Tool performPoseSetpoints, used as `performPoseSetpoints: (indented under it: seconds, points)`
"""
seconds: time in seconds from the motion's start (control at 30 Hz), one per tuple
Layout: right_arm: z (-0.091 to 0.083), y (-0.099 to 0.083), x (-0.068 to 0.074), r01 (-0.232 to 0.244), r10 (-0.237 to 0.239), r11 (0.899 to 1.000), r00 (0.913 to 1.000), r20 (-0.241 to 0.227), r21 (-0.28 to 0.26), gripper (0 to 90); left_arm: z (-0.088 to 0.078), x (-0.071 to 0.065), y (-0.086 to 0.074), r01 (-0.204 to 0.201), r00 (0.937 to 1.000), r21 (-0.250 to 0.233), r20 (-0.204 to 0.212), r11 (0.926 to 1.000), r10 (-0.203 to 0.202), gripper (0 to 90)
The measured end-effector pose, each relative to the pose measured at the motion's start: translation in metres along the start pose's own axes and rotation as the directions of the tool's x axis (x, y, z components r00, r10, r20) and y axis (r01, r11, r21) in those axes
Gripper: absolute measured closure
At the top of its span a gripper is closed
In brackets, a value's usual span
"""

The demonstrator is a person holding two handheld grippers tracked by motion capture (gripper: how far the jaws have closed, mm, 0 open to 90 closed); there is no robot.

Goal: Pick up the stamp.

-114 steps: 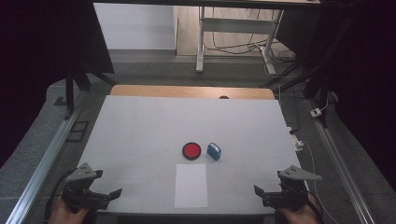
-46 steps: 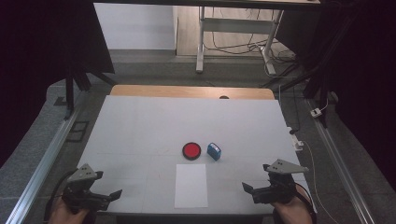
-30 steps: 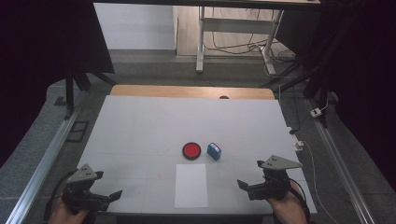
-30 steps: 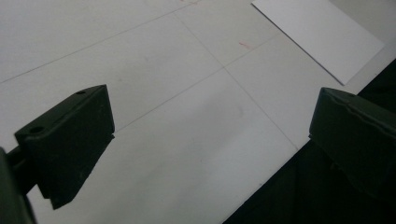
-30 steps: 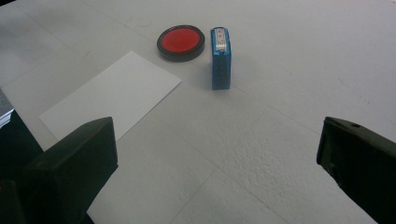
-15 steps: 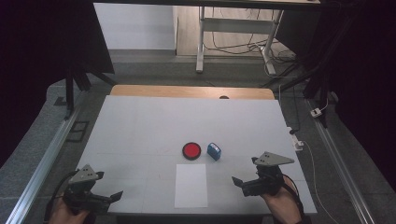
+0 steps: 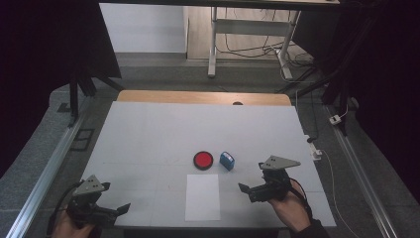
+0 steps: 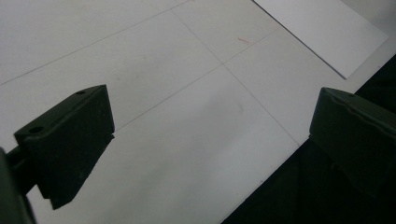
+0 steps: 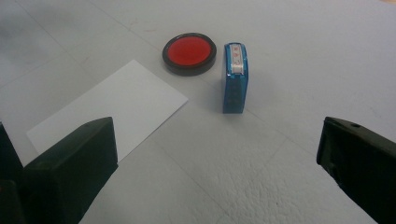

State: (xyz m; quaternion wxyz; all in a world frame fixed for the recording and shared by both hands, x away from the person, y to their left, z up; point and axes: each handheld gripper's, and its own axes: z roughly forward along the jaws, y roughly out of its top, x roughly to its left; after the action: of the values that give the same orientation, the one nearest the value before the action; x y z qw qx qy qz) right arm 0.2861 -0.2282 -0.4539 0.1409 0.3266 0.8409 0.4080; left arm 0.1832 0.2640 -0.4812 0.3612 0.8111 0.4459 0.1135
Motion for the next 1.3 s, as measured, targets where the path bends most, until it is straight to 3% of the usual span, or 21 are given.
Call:
performPoseSetpoints:
  seconds: [0.4,0.73,1.0,1.3]
  points:
    - [0.021,0.010,-0.004,-0.010,0.010,0.999,0.9999,-0.008,0.037,0.0,0.000,0.000,0.000,0.007,1.0000,0.002,0.000,1.0000,-0.007,0.5]
    - [0.038,0.016,-0.003,0.042,-0.043,0.997,0.9990,0.013,0.071,0.0,0.000,0.001,0.000,0.007,1.0000,0.003,0.001,1.0000,-0.007,0.5]
    - [0.049,0.021,-0.009,0.051,-0.051,0.993,0.9987,-0.002,0.111,0.0,0.001,0.001,0.000,0.011,0.9999,0.004,0.002,0.9999,-0.011,0.5]
    - [0.064,0.028,-0.012,0.061,-0.065,0.990,0.9975,0.028,0.127,0.0,0.000,0.002,0.000,0.017,0.9998,0.002,0.006,0.9998,-0.018,0.4]
